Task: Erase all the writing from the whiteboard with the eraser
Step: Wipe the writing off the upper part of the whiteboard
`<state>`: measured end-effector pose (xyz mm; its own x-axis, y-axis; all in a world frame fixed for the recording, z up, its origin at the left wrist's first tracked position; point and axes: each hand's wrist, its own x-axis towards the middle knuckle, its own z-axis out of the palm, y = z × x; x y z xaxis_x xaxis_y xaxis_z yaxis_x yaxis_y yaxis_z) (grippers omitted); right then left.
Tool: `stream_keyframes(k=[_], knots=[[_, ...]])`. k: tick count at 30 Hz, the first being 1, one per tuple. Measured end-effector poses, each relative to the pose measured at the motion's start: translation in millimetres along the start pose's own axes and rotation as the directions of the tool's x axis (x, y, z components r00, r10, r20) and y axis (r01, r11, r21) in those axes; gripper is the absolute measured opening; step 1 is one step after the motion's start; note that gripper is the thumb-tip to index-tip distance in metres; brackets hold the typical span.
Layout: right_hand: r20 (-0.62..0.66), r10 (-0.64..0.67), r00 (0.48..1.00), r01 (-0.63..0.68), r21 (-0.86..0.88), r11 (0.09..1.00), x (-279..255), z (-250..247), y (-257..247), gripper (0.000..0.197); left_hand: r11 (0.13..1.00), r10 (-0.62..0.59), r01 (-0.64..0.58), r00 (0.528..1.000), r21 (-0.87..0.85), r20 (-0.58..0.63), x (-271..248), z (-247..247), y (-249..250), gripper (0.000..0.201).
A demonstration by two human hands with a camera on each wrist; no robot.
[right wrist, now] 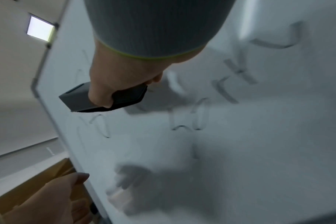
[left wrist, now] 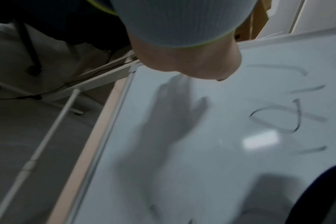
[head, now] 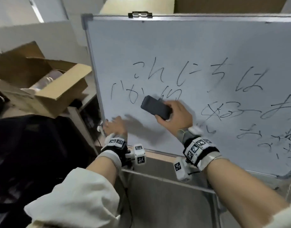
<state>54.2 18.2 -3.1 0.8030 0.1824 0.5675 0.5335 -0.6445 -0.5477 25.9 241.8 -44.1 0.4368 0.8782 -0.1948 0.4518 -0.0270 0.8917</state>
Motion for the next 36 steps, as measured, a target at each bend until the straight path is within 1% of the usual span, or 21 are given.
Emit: stream_keyframes(k=[3,5,7,9,10,11,12,13,17,20,22,23,25,27,29,30,31,32,34,35,36], knots=[[-0.063,-0.092,0.994,0.092,0.011,0.996,41,27,-62,0.05,0.985,0.133,-0.144,0.985,-0.099,-0.113,50,-36,37,0.061],[-0.111,-0.148,0.983,0.148,-0.007,0.989,63,42,-96,0.05,0.96,0.193,-0.207,0.977,-0.188,-0.09,77,-50,58,0.062],[-0.17,-0.221,0.96,0.21,-0.083,0.974,80,55,-119,0.048,0.931,0.209,-0.2,0.978,-0.305,-0.003,92,-59,76,0.057],[-0.199,-0.278,0.94,0.246,-0.172,0.954,98,68,-135,0.048,0.895,0.232,-0.151,0.962,-0.42,0.146,108,-63,91,0.048],[-0.213,-0.287,0.934,0.245,-0.206,0.947,107,73,-140,0.049,0.877,0.23,-0.096,0.944,-0.471,0.236,114,-63,97,0.055],[-0.223,-0.29,0.931,0.24,-0.227,0.944,114,75,-139,0.05,0.869,0.222,-0.045,0.925,-0.493,0.308,116,-61,100,0.069],[-0.227,-0.3,0.927,0.243,-0.245,0.938,119,76,-138,0.051,0.874,0.199,0.002,0.911,-0.486,0.362,121,-57,99,0.085],[-0.221,-0.318,0.922,0.258,-0.261,0.93,123,81,-136,0.052,0.885,0.177,0.03,0.902,-0.465,0.395,130,-54,96,0.095],[-0.154,-0.419,0.895,0.361,-0.305,0.882,110,109,-123,0.052,0.881,0.115,0.128,0.876,-0.456,0.469,145,-43,68,0.089],[-0.04,-0.426,0.904,0.393,-0.318,0.863,81,134,-102,0.052,0.86,0.048,0.236,0.845,-0.452,0.533,167,-17,39,0.109],[0.035,-0.408,0.912,0.397,-0.318,0.861,66,146,-91,0.054,0.855,0.017,0.271,0.839,-0.443,0.545,196,9,17,0.121],[0.048,-0.412,0.91,0.405,-0.323,0.855,66,144,-91,0.055,0.866,-0.003,0.279,0.834,-0.416,0.552,195,8,17,0.126],[0.018,-0.418,0.908,0.401,-0.326,0.856,77,134,-99,0.053,0.864,-0.01,0.286,0.833,-0.414,0.553,185,-1,22,0.124],[-0.093,-0.388,0.917,0.346,-0.301,0.889,101,118,-116,0.053,0.857,-0.025,0.308,0.826,-0.414,0.563,177,-9,26,0.12],[-0.194,-0.343,0.919,0.288,-0.263,0.921,124,106,-132,0.054,0.852,-0.083,0.352,0.821,-0.387,0.565,185,1,19,0.126],[-0.212,-0.339,0.917,0.283,-0.255,0.925,130,103,-138,0.054,0.841,-0.097,0.37,0.822,-0.396,0.561,195,11,13,0.127],[-0.196,-0.347,0.917,0.292,-0.26,0.92,132,103,-141,0.054,0.836,-0.107,0.382,0.817,-0.393,0.566,202,19,7,0.124],[-0.145,-0.366,0.919,0.318,-0.274,0.908,128,108,-140,0.054,0.834,-0.124,0.406,0.797,-0.373,0.591,205,20,6,0.119],[0.053,-0.415,0.908,0.409,-0.321,0.854,104,125,-128,0.058,0.853,-0.063,0.37,0.773,-0.369,0.631,179,-5,25,0.102],[0.166,-0.425,0.89,0.457,-0.349,0.819,88,136,-117,0.062,0.854,-0.033,0.353,0.769,-0.381,0.638,167,-16,33,0.094],[0.252,-0.415,0.874,0.483,-0.366,0.796,73,143,-107,0.066,0.83,-0.018,0.362,0.777,-0.424,0.629,155,-27,41,0.094]])
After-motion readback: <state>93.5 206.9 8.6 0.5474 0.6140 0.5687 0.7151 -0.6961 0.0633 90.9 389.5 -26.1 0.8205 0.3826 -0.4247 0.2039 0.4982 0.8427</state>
